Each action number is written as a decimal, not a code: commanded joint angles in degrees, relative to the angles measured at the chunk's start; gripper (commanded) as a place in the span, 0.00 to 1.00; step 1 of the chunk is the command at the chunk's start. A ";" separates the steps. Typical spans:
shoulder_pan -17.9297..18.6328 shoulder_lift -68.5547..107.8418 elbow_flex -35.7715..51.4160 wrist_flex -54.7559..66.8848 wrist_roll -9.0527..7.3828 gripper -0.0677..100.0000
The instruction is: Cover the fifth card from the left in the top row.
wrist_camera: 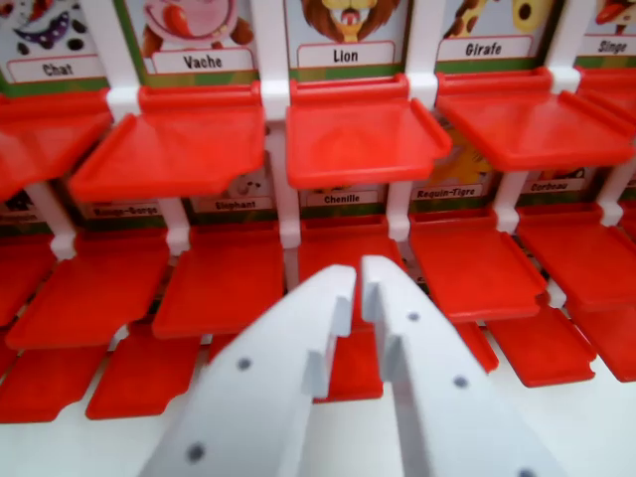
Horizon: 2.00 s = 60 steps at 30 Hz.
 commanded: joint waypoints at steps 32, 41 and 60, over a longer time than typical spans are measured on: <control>0.18 -7.56 -17.58 -5.10 -0.09 0.00; 0.70 -7.21 -17.23 -8.26 0.35 0.00; 0.79 -8.79 -16.87 -9.32 0.44 0.00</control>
